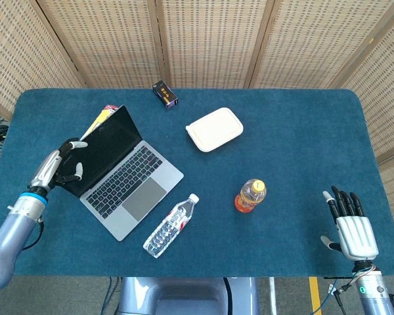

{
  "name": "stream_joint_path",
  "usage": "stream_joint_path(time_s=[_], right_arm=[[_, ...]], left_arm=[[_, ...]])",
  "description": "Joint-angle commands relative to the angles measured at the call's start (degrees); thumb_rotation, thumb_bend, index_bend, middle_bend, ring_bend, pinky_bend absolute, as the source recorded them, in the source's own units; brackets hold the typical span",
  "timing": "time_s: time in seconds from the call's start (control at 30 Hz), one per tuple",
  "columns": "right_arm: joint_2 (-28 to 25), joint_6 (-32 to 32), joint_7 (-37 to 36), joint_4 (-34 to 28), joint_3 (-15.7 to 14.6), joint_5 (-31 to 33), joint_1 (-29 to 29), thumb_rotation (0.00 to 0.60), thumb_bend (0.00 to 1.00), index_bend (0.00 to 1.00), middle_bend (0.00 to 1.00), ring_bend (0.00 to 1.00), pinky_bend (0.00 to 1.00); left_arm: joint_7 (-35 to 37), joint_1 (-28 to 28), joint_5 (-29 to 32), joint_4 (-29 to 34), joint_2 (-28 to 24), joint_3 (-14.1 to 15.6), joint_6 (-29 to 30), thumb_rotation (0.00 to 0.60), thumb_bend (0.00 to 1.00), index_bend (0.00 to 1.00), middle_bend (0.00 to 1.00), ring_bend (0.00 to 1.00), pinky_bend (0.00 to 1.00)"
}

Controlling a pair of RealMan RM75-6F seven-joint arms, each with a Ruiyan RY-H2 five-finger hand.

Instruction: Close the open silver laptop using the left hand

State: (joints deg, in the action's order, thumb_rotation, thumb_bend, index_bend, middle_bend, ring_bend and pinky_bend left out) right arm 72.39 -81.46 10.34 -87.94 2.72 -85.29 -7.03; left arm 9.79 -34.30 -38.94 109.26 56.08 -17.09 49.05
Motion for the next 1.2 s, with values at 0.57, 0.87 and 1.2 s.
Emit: stream_joint_path(time_s=[0.57, 0.87, 1.2], right_arm=[[-0.15, -0.13, -0.15, -0.02, 0.21, 0.30, 0.06, 0.600, 0.05, 0.00, 0.00, 0.00, 0.00], [-0.26, -0.34, -0.25, -0.08, 0.31, 0.40, 0.16, 0.600, 0.05, 0.00, 0.00, 0.00, 0.00], [-0.35, -0.51, -0.47, -0.03, 0.42, 0.43, 0.21, 0.600, 0.05, 0.00, 0.00, 0.00, 0.00]], left_arm=[[4.24, 1.03, -4.85, 1.10, 0.09, -0.83, -1.21, 0.600, 0.63, 0.21, 0.09, 0.13, 0.09], [5.34, 1.63, -8.25, 3.09, 0.06, -0.87, -0.78, 0.600, 0.63, 0.21, 0.09, 0.13, 0.09], [5.81, 1.94, -10.39, 4.22, 0.54, -0.08, -0.52, 0.600, 0.63, 0.21, 0.09, 0.13, 0.09]])
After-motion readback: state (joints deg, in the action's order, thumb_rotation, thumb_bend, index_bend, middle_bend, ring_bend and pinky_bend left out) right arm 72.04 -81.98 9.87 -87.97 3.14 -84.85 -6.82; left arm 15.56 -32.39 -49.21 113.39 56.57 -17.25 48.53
